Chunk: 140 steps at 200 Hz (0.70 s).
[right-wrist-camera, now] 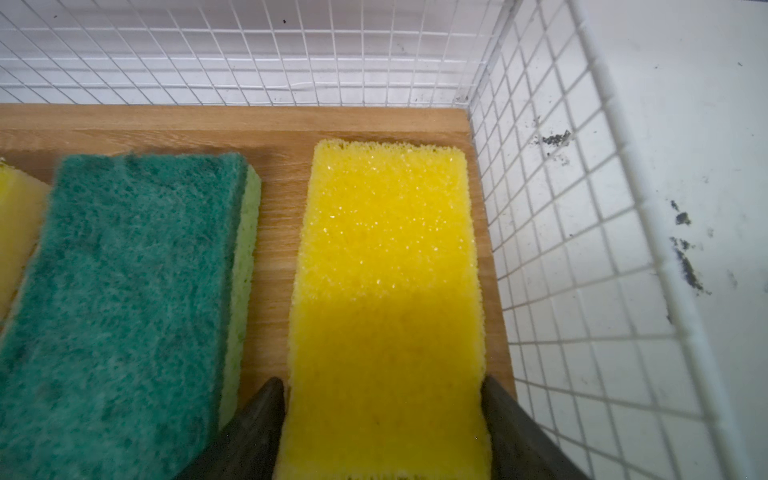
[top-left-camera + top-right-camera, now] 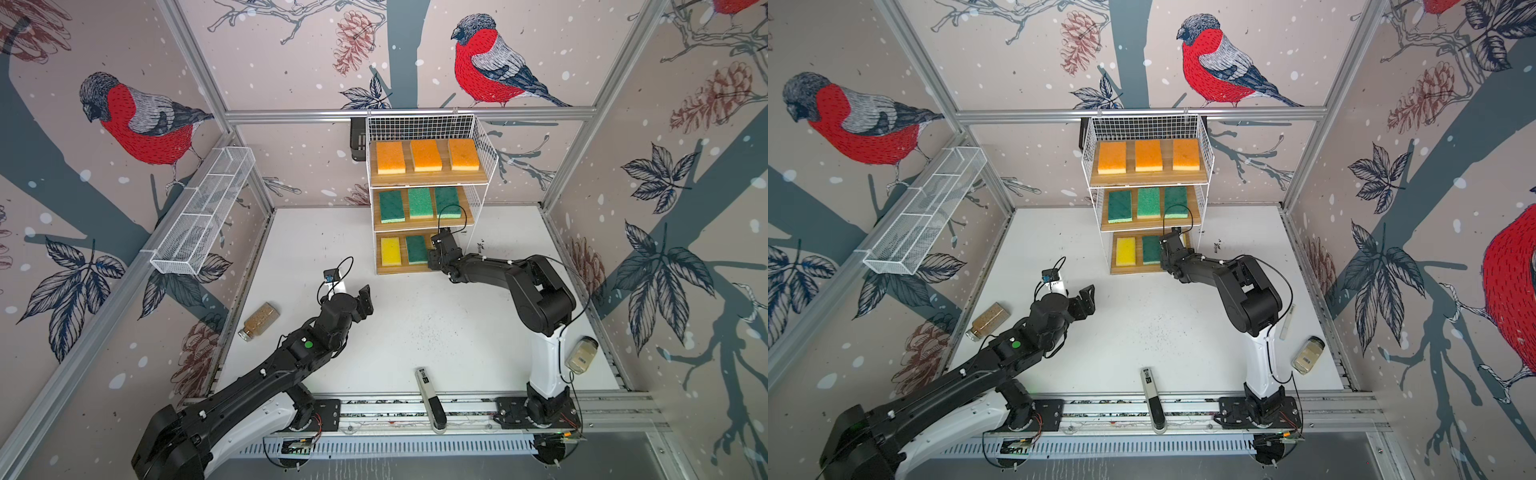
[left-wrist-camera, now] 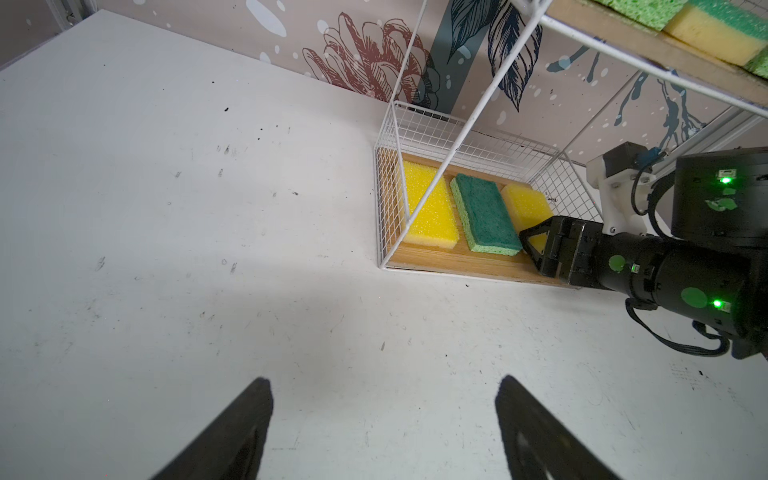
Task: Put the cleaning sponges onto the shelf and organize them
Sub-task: 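Lower the yellow sponge beside the green sponge on the bottom shelf, then open the right gripper to release the yellow sponge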
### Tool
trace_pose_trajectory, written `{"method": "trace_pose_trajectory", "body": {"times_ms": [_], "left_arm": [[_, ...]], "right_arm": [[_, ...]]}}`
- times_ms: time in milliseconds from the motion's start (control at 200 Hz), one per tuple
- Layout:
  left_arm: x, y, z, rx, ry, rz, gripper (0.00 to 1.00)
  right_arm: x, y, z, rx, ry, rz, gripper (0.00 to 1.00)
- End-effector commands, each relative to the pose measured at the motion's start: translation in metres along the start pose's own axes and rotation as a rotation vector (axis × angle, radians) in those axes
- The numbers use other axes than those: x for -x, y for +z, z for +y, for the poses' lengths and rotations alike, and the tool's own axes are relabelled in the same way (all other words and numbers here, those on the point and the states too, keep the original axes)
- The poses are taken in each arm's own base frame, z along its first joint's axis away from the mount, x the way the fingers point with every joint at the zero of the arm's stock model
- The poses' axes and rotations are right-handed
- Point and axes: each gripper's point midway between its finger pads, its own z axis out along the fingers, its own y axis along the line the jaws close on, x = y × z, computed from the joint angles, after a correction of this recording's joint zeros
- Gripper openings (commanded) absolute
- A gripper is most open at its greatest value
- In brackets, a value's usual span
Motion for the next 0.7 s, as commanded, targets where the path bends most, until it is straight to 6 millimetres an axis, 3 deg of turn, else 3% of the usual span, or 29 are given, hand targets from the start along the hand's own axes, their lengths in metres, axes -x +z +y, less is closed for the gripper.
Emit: {"method": "trace_pose_trajectory", "body": {"times_ms": [0,345,696], "left_arm": [[0.0081,-0.0011,-0.0022,-0.009,-0.021,-0.032,0.85],[0.0077,-0.0028,-0.0021,-0.017,-0.033,-0.032,0.85],[0.0084,-0.0044,-0.0014,-0.016,-0.036,-0.033,0.85]], "right_arm": [[-0.0003,-0.002,-0.0081,-0.041,-0.014,0.013,0.74],[-0.0013,-0.007,-0.0103,-0.059,-0.031,0.02,0.76],[-0.0022,-0.0079,-0.0124,-0.068,-0.035,0.022,0.69]]}}
